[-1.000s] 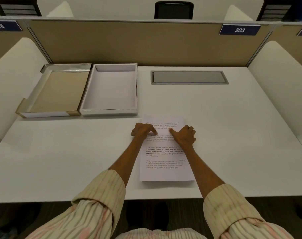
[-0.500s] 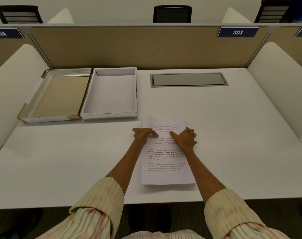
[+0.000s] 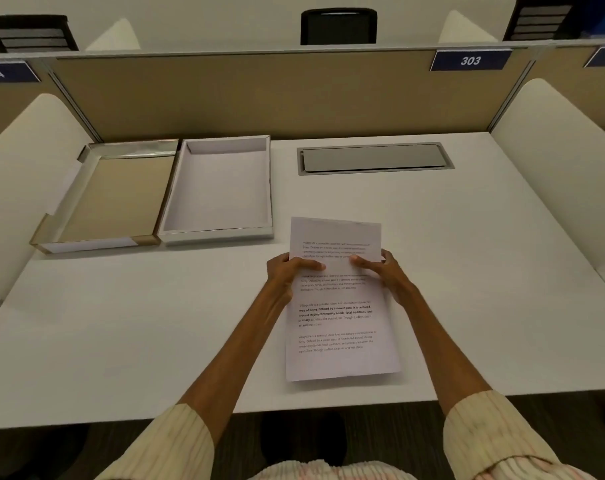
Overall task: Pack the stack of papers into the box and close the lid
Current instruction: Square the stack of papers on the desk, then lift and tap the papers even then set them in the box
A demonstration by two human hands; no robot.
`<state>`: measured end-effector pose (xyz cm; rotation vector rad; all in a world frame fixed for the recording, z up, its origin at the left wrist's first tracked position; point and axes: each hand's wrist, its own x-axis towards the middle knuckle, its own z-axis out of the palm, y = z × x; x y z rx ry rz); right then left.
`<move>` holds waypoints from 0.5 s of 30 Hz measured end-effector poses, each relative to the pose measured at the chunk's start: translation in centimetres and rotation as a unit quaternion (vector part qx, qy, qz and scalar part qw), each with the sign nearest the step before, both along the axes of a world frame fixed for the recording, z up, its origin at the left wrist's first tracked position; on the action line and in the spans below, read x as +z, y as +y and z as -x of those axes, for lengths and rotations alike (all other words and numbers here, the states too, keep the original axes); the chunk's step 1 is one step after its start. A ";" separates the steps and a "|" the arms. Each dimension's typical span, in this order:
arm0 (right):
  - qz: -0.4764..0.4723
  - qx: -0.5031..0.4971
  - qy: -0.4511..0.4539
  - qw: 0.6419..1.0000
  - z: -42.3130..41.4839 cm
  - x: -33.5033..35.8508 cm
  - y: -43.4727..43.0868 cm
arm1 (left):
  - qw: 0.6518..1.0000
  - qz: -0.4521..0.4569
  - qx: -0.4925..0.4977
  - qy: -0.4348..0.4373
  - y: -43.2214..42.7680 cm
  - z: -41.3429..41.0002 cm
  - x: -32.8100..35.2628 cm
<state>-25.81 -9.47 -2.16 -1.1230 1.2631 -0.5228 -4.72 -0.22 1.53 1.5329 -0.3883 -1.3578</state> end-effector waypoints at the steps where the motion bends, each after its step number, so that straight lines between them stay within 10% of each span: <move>1: -0.004 0.022 -0.042 0.999 0.2 0.4 0.1 | 1.000 0.015 -0.012 0.001 0.2 -0.1 0.4; 15: 0.257 -0.117 -0.196 0.939 -1.6 10.3 4.1 | 0.950 0.272 -0.007 -0.154 1.2 -2.1 7.7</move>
